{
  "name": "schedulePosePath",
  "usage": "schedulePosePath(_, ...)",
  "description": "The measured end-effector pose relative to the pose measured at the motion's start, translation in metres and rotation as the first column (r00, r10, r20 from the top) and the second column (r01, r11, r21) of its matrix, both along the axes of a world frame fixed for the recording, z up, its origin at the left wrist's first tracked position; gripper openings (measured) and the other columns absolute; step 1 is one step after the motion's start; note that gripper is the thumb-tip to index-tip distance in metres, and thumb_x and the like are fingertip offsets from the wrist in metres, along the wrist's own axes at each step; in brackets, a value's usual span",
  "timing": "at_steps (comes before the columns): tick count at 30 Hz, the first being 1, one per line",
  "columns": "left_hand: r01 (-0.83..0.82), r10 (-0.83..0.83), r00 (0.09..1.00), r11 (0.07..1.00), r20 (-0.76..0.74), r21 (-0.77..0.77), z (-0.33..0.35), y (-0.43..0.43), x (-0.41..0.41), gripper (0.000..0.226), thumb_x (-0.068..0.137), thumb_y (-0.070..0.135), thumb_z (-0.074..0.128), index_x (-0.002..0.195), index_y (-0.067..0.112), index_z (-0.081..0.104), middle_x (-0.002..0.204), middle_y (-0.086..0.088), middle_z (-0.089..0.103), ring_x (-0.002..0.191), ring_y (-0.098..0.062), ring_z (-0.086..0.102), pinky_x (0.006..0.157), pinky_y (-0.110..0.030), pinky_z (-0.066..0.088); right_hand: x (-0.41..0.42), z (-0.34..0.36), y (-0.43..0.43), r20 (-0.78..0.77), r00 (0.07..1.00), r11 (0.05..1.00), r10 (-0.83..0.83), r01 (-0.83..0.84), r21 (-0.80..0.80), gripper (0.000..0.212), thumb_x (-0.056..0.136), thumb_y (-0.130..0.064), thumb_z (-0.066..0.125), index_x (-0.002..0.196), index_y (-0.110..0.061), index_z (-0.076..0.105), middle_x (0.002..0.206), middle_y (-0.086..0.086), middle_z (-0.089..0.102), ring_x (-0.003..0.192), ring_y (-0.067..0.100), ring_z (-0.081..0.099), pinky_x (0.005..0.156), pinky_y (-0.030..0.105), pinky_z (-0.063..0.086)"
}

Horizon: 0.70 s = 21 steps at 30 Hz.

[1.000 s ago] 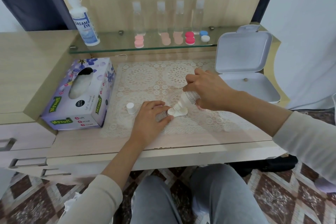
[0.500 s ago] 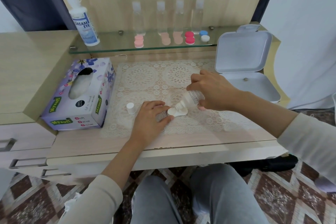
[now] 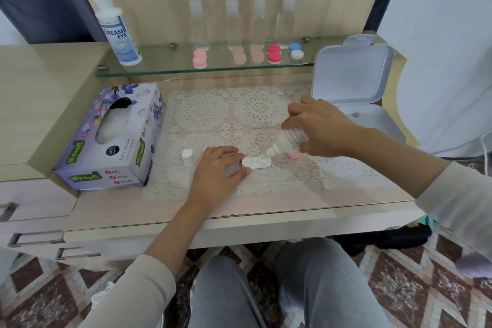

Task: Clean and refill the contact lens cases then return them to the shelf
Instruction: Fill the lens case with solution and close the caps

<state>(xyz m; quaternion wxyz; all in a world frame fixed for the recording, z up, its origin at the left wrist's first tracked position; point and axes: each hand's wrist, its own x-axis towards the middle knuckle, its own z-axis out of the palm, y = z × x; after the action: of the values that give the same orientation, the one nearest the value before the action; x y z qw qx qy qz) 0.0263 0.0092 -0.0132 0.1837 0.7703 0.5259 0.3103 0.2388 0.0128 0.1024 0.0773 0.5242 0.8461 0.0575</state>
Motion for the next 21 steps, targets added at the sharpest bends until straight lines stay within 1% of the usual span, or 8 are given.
schedulePosePath(2,0.001,-0.001,1.000,1.000,0.006,0.000,-0.0005,-0.0001,-0.0001,0.031,0.077,0.032,0.070,0.106,0.020,0.069,0.115,0.006,0.059,0.111,-0.011,0.043,0.088,-0.008,0.023,-0.0009,0.0002,0.0004,0.002,1.000,1.000,0.005,-0.005,0.005,0.057,0.078,-0.038,0.067,0.130,-0.024,0.050,0.110,-0.004,0.048,0.091,0.011,0.031,0.072,0.023,0.023)
schedulePosePath(5,0.004,-0.004,1.000,1.000,0.002,-0.002,-0.0011,0.0003,-0.0005,0.031,0.077,0.032,0.070,0.106,0.019,0.069,0.115,0.006,0.059,0.111,-0.012,0.044,0.086,-0.003,0.022,-0.0016,0.0006,0.0010,0.005,1.000,1.000,0.015,-0.015,0.010,0.053,0.079,-0.032,0.066,0.130,-0.024,0.050,0.110,-0.004,0.048,0.094,0.013,0.034,0.073,0.024,0.024)
schedulePosePath(7,0.004,-0.004,1.000,1.000,0.002,-0.006,-0.0002,0.0003,-0.0004,0.031,0.078,0.032,0.070,0.106,0.020,0.069,0.116,0.006,0.059,0.112,-0.012,0.043,0.087,-0.005,0.022,-0.0018,0.0002,0.0010,0.009,1.000,1.000,0.020,-0.020,0.015,0.052,0.080,-0.029,0.065,0.130,-0.024,0.050,0.109,-0.004,0.048,0.097,0.015,0.036,0.073,0.024,0.024)
schedulePosePath(10,0.005,-0.005,1.000,1.000,0.009,-0.012,0.0004,-0.0001,-0.0003,0.031,0.078,0.032,0.070,0.107,0.020,0.068,0.116,0.007,0.058,0.113,-0.011,0.043,0.090,-0.012,0.024,-0.0012,-0.0011,0.0014,-0.004,1.000,1.000,0.017,-0.017,0.014,0.051,0.081,-0.027,0.064,0.130,-0.024,0.050,0.107,-0.005,0.046,0.094,0.013,0.033,0.073,0.024,0.023)
schedulePosePath(13,0.003,-0.003,1.000,1.000,0.015,-0.012,-0.0006,0.0004,-0.0002,0.031,0.078,0.032,0.070,0.106,0.020,0.069,0.116,0.007,0.058,0.113,-0.011,0.043,0.089,-0.010,0.024,-0.0004,-0.0027,0.0026,-0.014,1.000,0.999,0.023,-0.022,0.029,0.050,0.081,-0.022,0.063,0.129,-0.024,0.051,0.104,-0.007,0.045,0.089,0.011,0.027,0.073,0.024,0.023)
schedulePosePath(16,0.001,-0.001,1.000,1.000,0.009,-0.005,-0.0011,0.0010,0.0001,0.031,0.077,0.031,0.071,0.106,0.020,0.069,0.115,0.007,0.059,0.112,-0.012,0.044,0.090,-0.014,0.026,-0.0008,-0.0032,0.0031,-0.023,1.000,0.999,0.020,-0.020,0.026,0.049,0.081,-0.021,0.063,0.129,-0.024,0.051,0.099,-0.008,0.041,0.088,0.010,0.025,0.072,0.023,0.022)
schedulePosePath(21,-0.001,0.001,1.000,1.000,0.010,-0.001,-0.0010,0.0011,0.0001,0.030,0.077,0.032,0.071,0.105,0.020,0.069,0.115,0.007,0.059,0.111,-0.012,0.044,0.091,-0.017,0.027,-0.0002,-0.0031,0.0035,-0.029,0.999,0.999,0.022,-0.021,0.026,0.048,0.081,-0.021,0.063,0.128,-0.024,0.052,0.094,-0.010,0.033,0.088,0.010,0.025,0.072,0.024,0.021)
